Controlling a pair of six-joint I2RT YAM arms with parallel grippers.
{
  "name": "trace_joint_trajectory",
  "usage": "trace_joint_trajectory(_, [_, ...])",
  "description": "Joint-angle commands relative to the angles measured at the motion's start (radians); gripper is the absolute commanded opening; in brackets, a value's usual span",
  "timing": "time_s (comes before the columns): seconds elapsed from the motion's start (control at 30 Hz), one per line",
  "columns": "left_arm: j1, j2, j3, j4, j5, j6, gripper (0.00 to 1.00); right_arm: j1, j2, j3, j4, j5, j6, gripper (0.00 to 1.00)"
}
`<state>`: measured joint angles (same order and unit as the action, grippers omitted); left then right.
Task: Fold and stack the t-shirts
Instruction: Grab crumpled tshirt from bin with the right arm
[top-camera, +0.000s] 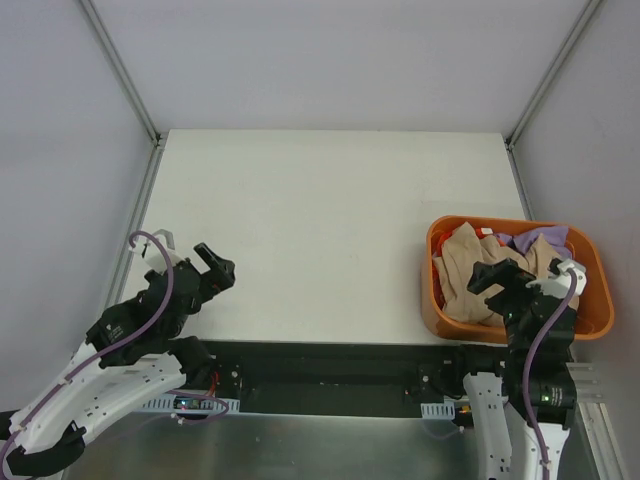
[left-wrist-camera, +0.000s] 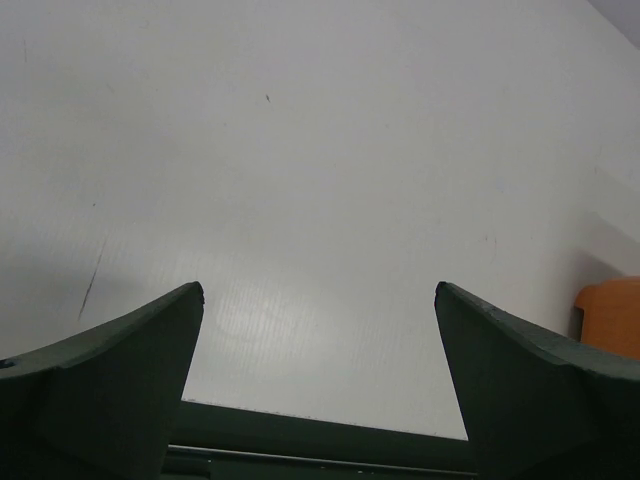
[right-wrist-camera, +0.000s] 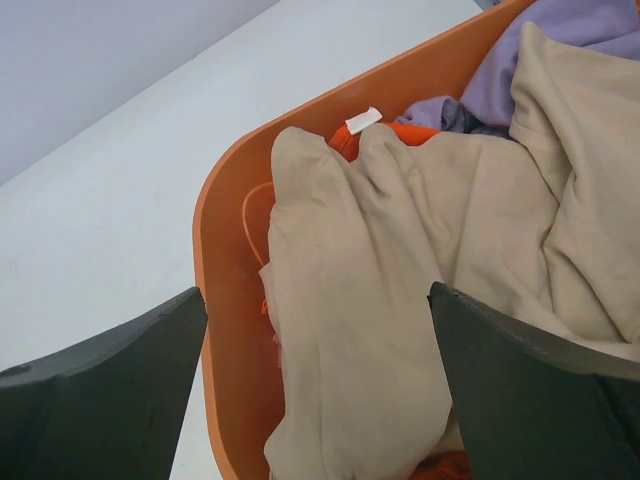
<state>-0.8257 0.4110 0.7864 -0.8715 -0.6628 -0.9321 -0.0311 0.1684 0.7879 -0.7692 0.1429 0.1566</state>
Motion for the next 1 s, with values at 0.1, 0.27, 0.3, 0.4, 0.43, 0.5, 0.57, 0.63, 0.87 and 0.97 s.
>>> trace_joint_trajectory(0.1, [-0.010, 0.049, 0.019, 0.057, 0.008, 0.010, 0.99, 0.005, 0.094, 0.102, -0.024, -0.025, -0.073, 0.96])
trace_joint_trajectory(0.27, [-0.010, 0.074, 0.020, 0.072, -0.027, 0.021, 0.99, 0.005, 0.346, 0.206, -0.133, 0.037, -0.088, 0.96])
trace_joint_trajectory(0.3, [-0.010, 0.077, 0.017, 0.077, -0.034, 0.019, 0.99, 0.003, 0.400, 0.214, -0.159, 0.038, -0.089, 0.96])
trace_joint_trajectory(0.4, [-0.009, 0.091, 0.005, 0.094, -0.050, 0.027, 0.99, 0.003, 0.514, 0.217, -0.199, 0.087, -0.074, 0.96])
trace_joint_trajectory(0.43, [-0.010, 0.097, 0.002, 0.095, -0.061, 0.029, 0.99, 0.003, 0.535, 0.200, -0.199, 0.102, -0.066, 0.96])
trace_joint_trajectory(0.5, [-0.009, 0.109, -0.003, 0.100, -0.076, 0.027, 0.99, 0.005, 0.553, 0.150, -0.176, 0.121, -0.037, 0.96])
trace_joint_trajectory(0.57, [-0.009, 0.121, -0.006, 0.101, -0.083, 0.035, 0.99, 0.003, 0.557, 0.091, -0.142, 0.115, -0.025, 0.96])
trace_joint_trajectory(0.63, [-0.009, 0.129, -0.004, 0.100, -0.080, 0.047, 0.99, 0.003, 0.571, 0.031, -0.113, 0.113, -0.017, 0.97])
trace_joint_trajectory(0.87, [-0.009, 0.149, -0.023, 0.100, -0.097, 0.030, 0.99, 0.003, 0.605, 0.005, -0.048, 0.110, -0.026, 0.17])
trace_joint_trajectory(0.97, [-0.009, 0.150, -0.027, 0.101, -0.092, 0.032, 0.99, 0.005, 0.574, 0.121, -0.047, 0.057, -0.054, 0.01])
